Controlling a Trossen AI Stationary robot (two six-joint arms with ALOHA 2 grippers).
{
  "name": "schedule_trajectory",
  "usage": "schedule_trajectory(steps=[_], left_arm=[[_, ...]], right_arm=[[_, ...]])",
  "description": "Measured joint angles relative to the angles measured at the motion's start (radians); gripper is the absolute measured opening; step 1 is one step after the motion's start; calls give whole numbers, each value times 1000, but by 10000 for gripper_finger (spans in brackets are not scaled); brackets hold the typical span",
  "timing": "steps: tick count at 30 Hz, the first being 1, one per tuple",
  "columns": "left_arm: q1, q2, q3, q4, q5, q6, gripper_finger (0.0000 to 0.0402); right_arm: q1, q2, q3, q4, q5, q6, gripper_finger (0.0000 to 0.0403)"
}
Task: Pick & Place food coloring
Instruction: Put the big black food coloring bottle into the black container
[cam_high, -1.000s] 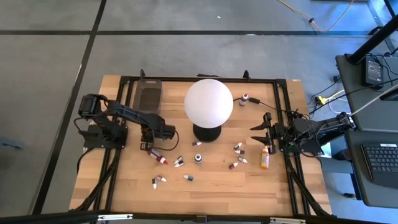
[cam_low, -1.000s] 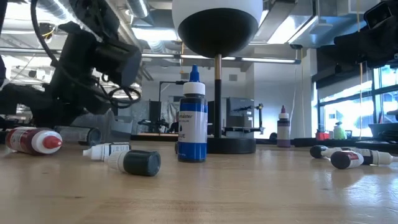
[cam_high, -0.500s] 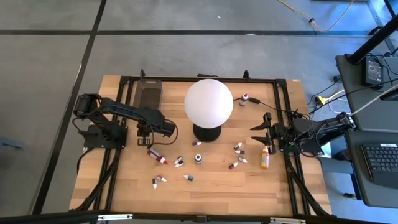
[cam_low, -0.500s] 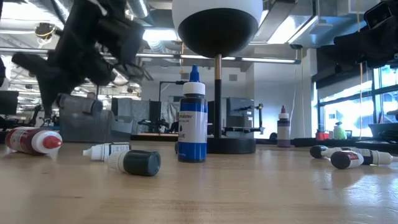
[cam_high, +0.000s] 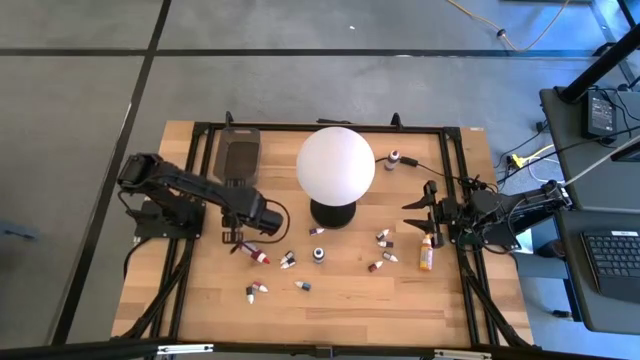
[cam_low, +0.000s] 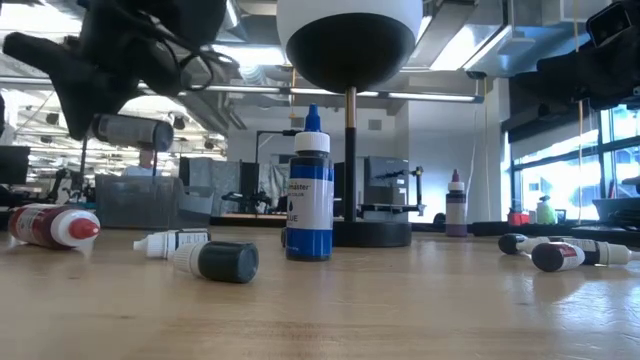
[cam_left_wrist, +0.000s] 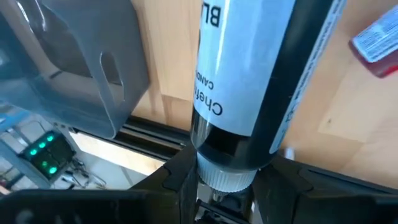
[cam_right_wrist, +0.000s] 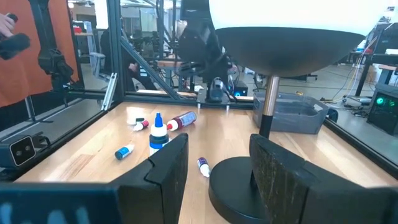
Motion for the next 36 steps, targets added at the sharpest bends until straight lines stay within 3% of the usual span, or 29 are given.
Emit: schedule_trajectory(steps=[7, 17, 22, 29, 36], left_arm=[[-93, 0, 0, 54, -3, -61, 123], [-192, 0, 0, 505, -106, 41, 124], [-235, 0, 0, 652, -232, 184, 121], [-303, 0, 0, 662, -479, 446, 126], [-342, 0, 0, 662, -789, 879, 125]], right_arm=[[0, 0, 0, 0, 0, 0, 173], [0, 0, 0, 0, 0, 0, 173], [0, 0, 0, 0, 0, 3, 173], [0, 0, 0, 0, 0, 2, 173], [0, 0, 0, 0, 0, 2, 173]])
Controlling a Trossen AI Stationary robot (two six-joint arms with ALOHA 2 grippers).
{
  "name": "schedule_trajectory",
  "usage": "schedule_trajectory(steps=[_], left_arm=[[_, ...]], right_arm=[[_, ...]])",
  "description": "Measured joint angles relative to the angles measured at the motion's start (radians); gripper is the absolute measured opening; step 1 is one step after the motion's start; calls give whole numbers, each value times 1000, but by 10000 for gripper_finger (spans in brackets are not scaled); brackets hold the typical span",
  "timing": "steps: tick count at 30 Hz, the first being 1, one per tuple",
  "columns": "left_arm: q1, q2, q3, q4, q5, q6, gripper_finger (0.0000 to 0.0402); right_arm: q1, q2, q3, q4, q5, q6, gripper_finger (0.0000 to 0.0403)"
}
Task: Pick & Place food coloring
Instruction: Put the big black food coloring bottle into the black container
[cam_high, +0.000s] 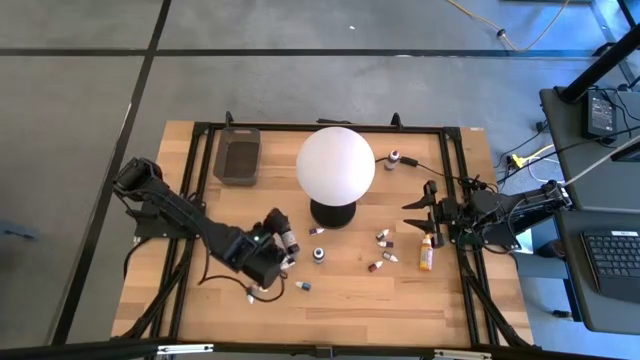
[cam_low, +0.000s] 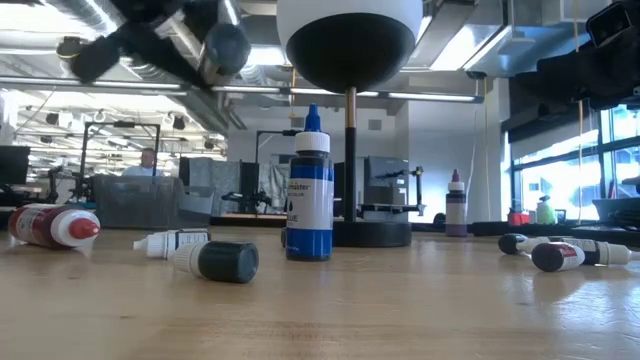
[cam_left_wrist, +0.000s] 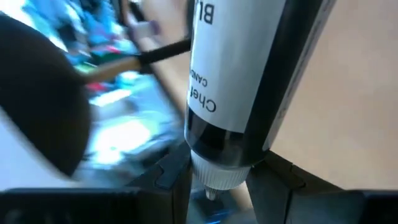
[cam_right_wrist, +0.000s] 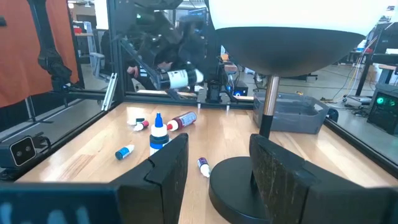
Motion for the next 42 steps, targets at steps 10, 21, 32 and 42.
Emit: schedule_trajectory(steps=[10, 21, 32, 42], left_arm=[[5, 0, -8, -62, -444, 499, 128], [100, 0, -199, -179, -471, 483, 129], [245, 0, -379, -134, -530, 410, 129], [276, 0, -455, -65, -491, 397, 129]], right_arm=[[0, 0, 0, 0, 0, 101, 173], [0, 0, 0, 6, 40, 102, 173], [0, 0, 0, 15, 145, 102, 173], [0, 0, 0, 18, 173, 101, 173]])
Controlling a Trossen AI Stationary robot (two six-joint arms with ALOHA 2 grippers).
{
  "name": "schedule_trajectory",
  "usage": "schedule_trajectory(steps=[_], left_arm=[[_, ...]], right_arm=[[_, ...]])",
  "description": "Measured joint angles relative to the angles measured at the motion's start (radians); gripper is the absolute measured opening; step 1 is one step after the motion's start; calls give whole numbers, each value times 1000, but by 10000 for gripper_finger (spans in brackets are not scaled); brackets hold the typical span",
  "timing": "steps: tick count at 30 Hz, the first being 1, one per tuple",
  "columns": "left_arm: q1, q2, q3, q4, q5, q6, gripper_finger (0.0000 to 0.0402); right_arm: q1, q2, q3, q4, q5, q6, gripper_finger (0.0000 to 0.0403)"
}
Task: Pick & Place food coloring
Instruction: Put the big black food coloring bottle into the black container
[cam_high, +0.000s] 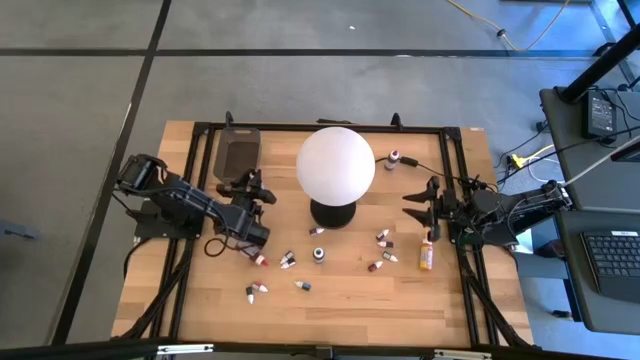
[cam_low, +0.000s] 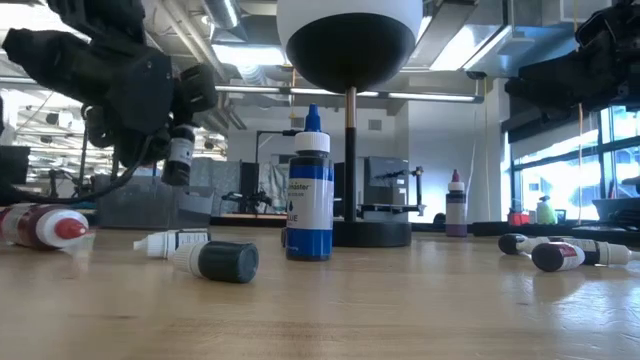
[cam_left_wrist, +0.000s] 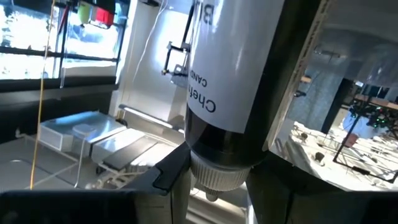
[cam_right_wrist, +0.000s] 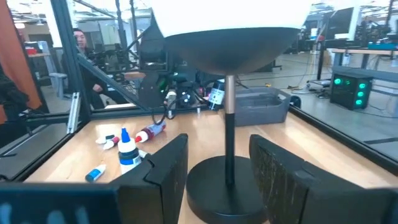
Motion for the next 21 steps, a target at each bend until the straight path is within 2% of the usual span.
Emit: schedule_trajectory(steps=[4, 10, 21], left_arm=[[0, 0, -34, 111, 9, 73, 129], [-12, 0, -53, 244, 35, 221, 129], [52, -24, -32, 231, -48, 102, 125]], right_arm=[[0, 0, 0, 3, 41, -1, 173], [0, 0, 0, 3, 42, -2, 173], [0, 0, 0, 3, 43, -3, 173]])
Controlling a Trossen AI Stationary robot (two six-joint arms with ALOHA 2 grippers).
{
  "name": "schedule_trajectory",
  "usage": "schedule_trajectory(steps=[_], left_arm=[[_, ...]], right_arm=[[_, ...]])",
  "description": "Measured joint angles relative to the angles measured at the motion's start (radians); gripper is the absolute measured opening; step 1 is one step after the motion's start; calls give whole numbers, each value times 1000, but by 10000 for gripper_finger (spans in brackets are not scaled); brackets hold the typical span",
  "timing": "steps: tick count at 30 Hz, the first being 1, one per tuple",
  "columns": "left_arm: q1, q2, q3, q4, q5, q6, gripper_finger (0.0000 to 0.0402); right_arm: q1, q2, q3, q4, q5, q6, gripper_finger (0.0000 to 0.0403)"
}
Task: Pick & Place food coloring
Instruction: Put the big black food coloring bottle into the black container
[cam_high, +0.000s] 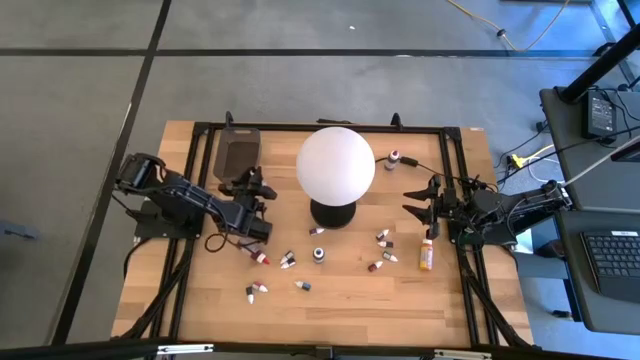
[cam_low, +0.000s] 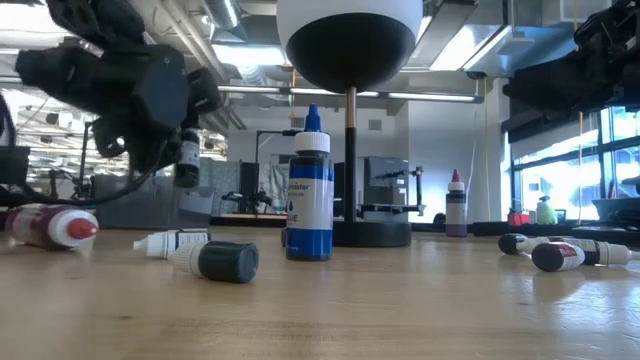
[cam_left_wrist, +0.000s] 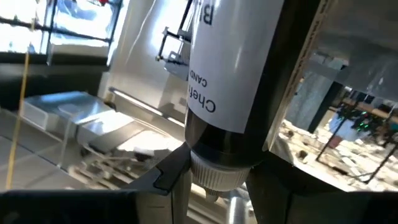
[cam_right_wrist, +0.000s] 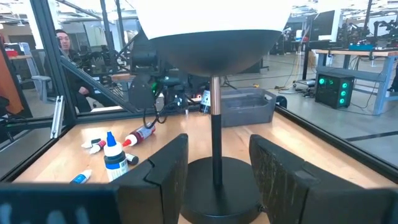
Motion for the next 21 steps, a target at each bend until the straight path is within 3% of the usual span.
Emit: schedule_trajectory(steps=[8, 14, 21], left_arm=[[99, -33, 61, 78, 2, -26, 127], [179, -8, 26, 88, 1, 66, 120], [175, 25, 1, 89, 4, 61, 130]], right_arm=[[0, 0, 0, 0, 1, -2, 173], [0, 0, 0, 0, 1, -3, 173], [0, 0, 0, 0, 9, -48, 173]])
